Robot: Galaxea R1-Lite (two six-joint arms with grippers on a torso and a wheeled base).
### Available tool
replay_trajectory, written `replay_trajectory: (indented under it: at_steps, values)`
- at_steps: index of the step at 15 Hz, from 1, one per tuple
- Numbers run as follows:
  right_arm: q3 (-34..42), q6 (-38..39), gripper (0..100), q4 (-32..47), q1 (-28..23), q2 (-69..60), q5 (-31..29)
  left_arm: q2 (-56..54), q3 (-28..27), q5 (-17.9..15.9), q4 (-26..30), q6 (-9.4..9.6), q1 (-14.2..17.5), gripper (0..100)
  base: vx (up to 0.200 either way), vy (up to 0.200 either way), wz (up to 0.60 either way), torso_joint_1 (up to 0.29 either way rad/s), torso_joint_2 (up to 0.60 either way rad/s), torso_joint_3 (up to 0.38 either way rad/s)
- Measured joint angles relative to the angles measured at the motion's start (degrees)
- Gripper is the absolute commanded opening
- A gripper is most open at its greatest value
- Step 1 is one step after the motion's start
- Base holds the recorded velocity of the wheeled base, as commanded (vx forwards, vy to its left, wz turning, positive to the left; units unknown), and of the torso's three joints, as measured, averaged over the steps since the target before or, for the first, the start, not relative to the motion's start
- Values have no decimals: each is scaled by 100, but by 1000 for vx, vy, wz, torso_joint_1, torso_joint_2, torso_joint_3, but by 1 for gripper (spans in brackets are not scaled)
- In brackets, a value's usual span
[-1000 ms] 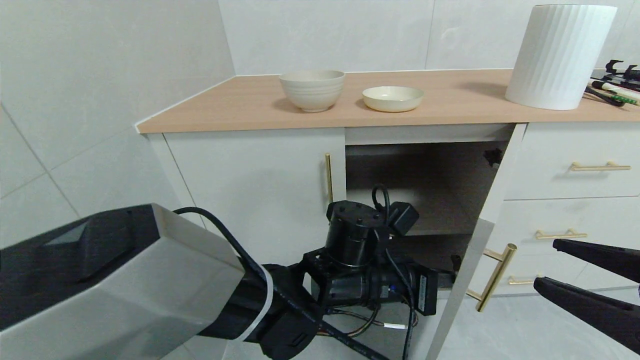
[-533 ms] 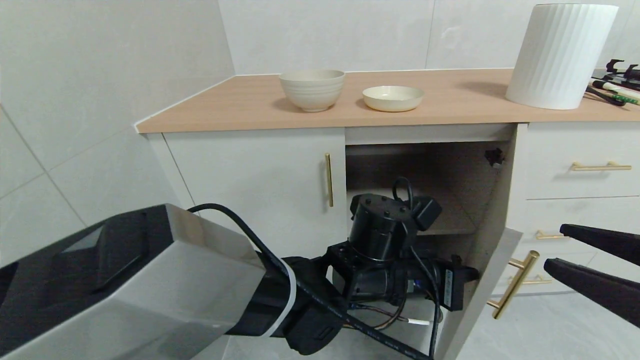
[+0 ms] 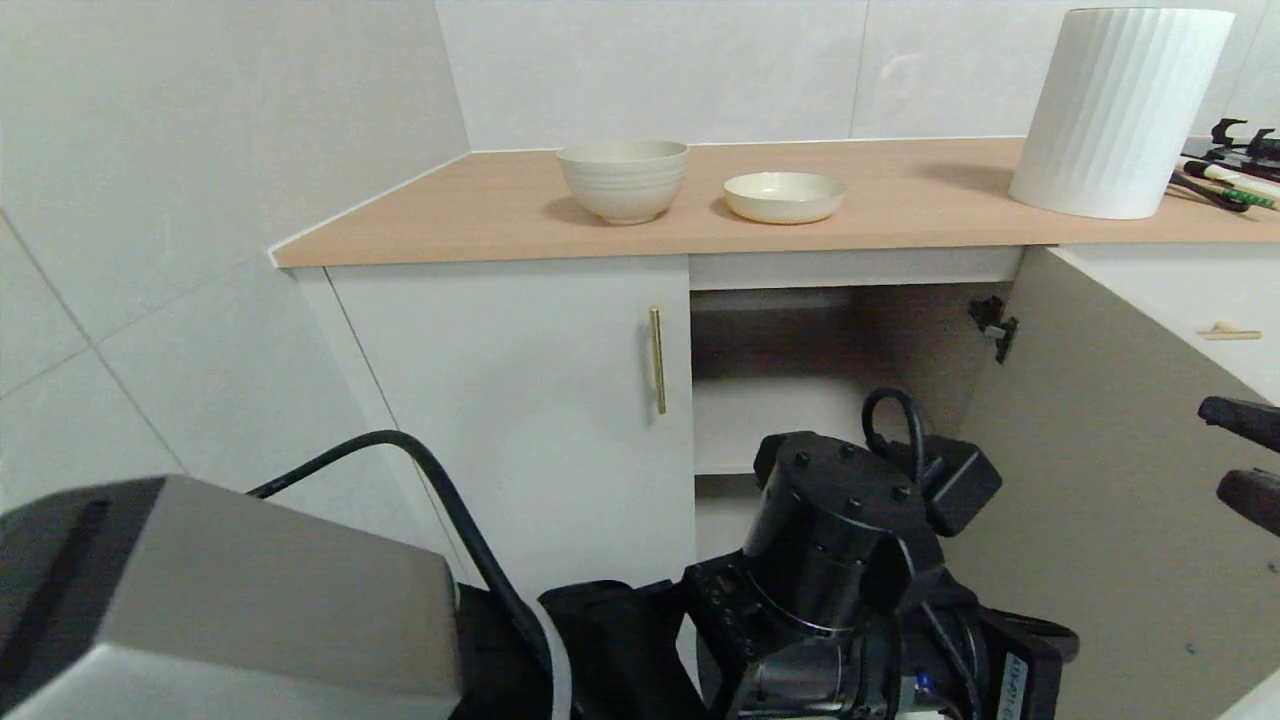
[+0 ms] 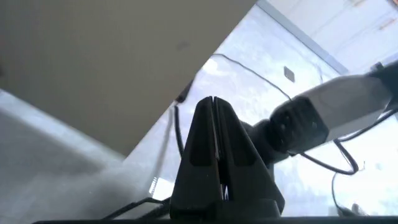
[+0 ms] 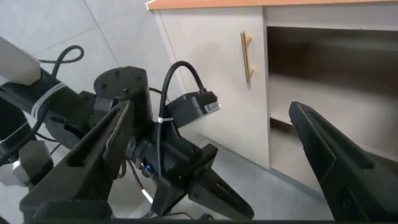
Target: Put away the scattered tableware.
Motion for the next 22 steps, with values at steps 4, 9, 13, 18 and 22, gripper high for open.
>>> replay_trajectory:
  at_steps: [4, 9, 13, 18, 22]
  values:
    - [24, 4, 100, -22, -43, 260, -20, -701, 623, 38, 39, 61, 814, 0, 0, 0, 0, 0, 0, 0]
    - [-215, -5, 100, -41, -180, 1062, 35, -2166, 2093, 44, 324, 472, 2247, 0, 0, 0, 0, 0, 0, 0]
    - [-1086, -13, 100, 475, -428, 1877, 55, -3829, 2627, 51, 2024, 745, 3154, 0, 0, 0, 0, 0, 0, 0]
    - [-1320, 55, 100, 536, -692, 2384, -85, -5047, 2341, 54, 3961, 1301, 4345, 100, 0, 0, 0, 0, 0, 0]
    - [-1340, 52, 100, 820, -708, 2334, -112, -5003, 2194, 361, 3671, 1301, 4540, 100, 0, 0, 0, 0, 0, 0]
